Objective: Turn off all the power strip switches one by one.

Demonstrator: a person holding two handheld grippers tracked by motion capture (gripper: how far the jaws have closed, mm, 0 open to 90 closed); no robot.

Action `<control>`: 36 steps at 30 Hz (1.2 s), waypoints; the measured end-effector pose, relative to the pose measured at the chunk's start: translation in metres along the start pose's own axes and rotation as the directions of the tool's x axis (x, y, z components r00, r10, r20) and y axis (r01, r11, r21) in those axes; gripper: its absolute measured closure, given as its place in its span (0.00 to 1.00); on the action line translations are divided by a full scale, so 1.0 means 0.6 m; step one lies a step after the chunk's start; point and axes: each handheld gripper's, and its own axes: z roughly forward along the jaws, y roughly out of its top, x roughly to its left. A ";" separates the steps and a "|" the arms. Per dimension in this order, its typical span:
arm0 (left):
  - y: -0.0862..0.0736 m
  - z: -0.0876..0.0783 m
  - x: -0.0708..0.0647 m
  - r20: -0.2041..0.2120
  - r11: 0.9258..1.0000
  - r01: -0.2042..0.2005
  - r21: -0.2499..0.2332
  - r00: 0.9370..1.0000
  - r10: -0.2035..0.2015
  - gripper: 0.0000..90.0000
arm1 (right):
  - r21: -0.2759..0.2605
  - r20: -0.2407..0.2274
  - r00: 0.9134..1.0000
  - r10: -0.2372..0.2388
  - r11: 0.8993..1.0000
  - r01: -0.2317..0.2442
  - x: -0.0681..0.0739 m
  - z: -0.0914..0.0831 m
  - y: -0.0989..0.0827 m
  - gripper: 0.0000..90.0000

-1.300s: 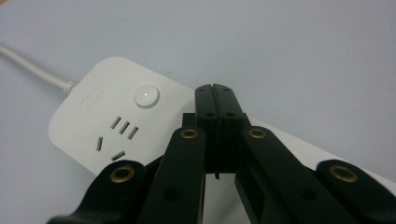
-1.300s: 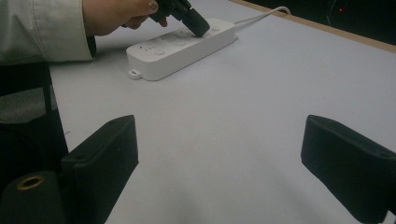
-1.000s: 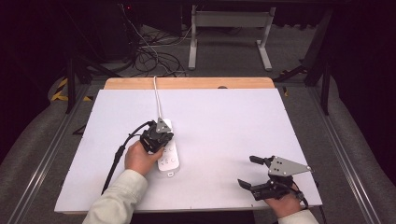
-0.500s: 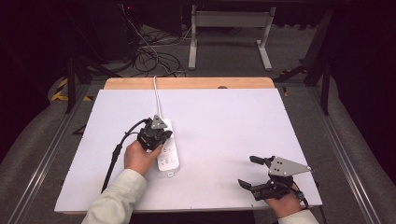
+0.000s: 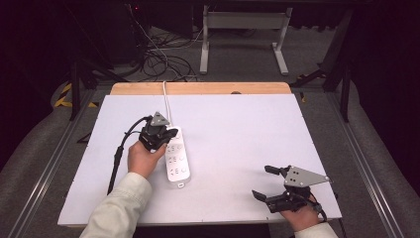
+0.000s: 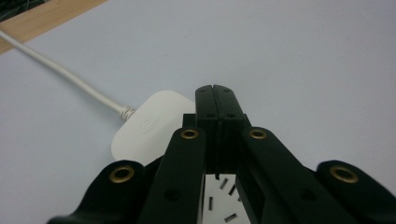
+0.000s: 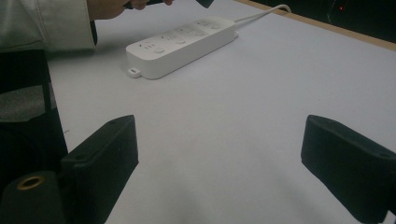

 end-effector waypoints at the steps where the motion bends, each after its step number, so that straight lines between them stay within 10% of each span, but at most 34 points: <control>1: 0.000 0.004 0.003 -0.009 1.000 -0.003 0.012 1.000 0.004 1.00 | 0.000 0.000 1.000 0.000 1.000 0.000 0.000 0.000 0.000 0.13; 36: -0.008 0.048 0.004 -0.018 0.998 -0.038 0.057 0.999 0.039 1.00 | -0.001 -0.002 1.000 0.005 1.000 -0.005 -0.001 -0.001 -0.001 0.13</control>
